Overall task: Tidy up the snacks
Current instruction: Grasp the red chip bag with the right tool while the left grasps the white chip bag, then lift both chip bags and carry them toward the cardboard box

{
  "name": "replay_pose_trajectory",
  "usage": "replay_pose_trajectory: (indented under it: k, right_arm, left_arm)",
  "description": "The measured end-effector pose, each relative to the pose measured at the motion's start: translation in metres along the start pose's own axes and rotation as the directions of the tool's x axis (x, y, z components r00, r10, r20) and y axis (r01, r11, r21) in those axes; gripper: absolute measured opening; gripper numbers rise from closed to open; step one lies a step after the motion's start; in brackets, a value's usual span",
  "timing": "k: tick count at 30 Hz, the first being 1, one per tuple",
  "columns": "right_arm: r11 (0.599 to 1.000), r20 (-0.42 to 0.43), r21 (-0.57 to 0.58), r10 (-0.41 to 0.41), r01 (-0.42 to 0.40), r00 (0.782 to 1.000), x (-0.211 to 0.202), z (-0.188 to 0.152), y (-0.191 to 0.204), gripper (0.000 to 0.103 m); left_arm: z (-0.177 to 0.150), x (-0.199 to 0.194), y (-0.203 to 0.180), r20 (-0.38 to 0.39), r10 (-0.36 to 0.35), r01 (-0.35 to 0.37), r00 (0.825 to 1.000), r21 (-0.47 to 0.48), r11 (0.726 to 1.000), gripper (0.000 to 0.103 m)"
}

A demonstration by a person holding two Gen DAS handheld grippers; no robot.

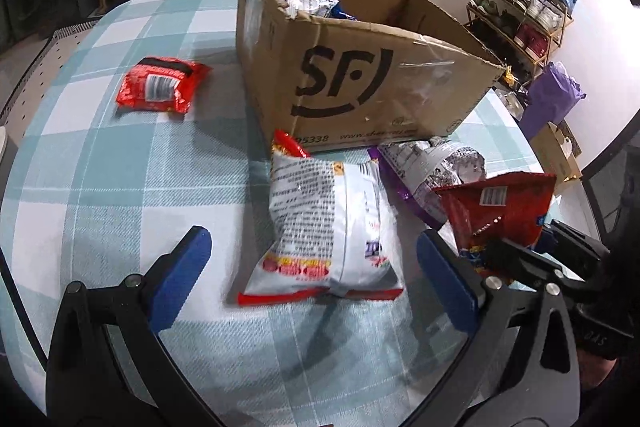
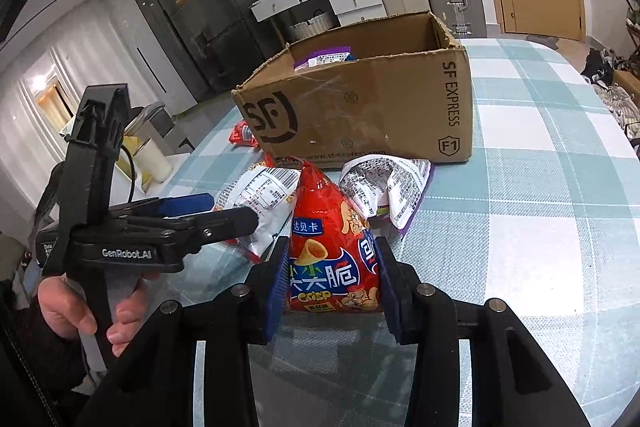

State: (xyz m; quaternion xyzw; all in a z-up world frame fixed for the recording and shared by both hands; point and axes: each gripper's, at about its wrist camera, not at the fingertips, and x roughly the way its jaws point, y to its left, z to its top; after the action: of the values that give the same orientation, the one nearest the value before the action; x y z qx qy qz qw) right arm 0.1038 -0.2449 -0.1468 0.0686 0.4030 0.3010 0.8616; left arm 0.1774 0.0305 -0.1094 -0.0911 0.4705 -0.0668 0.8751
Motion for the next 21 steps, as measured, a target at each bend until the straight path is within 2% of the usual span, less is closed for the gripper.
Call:
replay_pose_trajectory:
  k: [3, 8, 11, 15, 18, 21]
  right_arm:
    - [1.0, 0.0, 0.008, 0.006, -0.006, 1.0, -0.002, -0.001, -0.002, 0.041]
    - [1.0, -0.003, 0.009, 0.011, -0.011, 1.0, -0.002, 0.0, -0.004, 0.041]
    - [1.0, -0.003, 0.01, 0.013, -0.013, 1.0, -0.002, 0.001, -0.004, 0.041]
    - [1.0, -0.004, 0.004, 0.016, -0.016, 1.0, -0.002, 0.001, -0.003, 0.041]
    - [1.0, 0.0, 0.0, 0.015, -0.015, 1.0, -0.003, 0.001, -0.001, 0.041]
    - [1.0, 0.003, 0.001, 0.017, -0.017, 1.0, -0.005, 0.0, 0.0, 0.041]
  left_arm:
    - [0.002, 0.011, 0.005, -0.018, 0.001, -0.001, 1.0, -0.016, 1.0, 0.099]
    - [0.003, 0.016, 0.013, -0.025, -0.021, 0.02, 0.999, -0.042, 0.999, 0.085]
    - [0.001, 0.017, 0.018, -0.022, -0.087, 0.086, 0.996, -0.054, 0.995, 0.062]
    - [-0.001, 0.015, 0.026, -0.006, -0.116, 0.116, 0.993, -0.059, 0.992, 0.047]
    - [-0.004, 0.01, 0.024, 0.006, -0.083, 0.083, 0.997, -0.034, 0.996, 0.045]
    - [-0.008, 0.006, 0.023, 0.001, -0.093, 0.093, 0.996, -0.032, 0.995, 0.044]
